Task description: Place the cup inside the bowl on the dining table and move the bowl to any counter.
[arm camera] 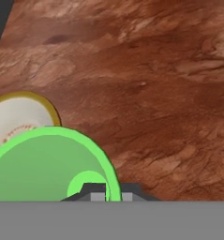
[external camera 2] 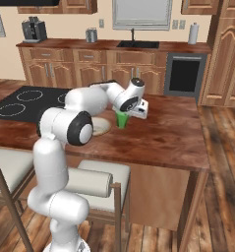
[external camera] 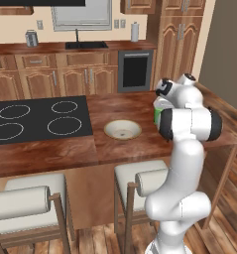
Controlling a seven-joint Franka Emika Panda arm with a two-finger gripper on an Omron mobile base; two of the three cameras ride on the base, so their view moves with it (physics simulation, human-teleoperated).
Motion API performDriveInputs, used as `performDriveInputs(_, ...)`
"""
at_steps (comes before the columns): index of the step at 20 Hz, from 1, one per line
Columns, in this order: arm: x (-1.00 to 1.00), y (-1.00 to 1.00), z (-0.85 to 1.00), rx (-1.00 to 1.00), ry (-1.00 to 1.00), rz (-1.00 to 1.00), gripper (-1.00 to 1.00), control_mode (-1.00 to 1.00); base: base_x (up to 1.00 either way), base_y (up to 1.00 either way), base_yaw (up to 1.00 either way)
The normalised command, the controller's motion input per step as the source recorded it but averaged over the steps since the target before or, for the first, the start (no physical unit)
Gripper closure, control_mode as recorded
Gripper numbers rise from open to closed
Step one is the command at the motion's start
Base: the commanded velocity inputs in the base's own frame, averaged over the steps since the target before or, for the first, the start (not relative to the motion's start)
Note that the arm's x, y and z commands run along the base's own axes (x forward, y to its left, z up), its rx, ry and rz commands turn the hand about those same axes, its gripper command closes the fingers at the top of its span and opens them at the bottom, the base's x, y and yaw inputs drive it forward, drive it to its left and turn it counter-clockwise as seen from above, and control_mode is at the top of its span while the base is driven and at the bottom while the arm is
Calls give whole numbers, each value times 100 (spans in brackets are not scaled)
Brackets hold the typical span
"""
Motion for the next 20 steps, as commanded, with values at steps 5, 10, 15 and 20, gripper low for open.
performDriveInputs(5,-20,34,15,0,0,0,100,-100,0,0,0)
performDriveInputs(10,-18,42,18,-1,0,0,100,-100,0,0,0)
performDriveInputs(15,-14,36,24,-1,0,0,100,-100,0,0,0)
performDriveInputs(20,-12,30,25,-1,0,0,100,-100,0,0,0)
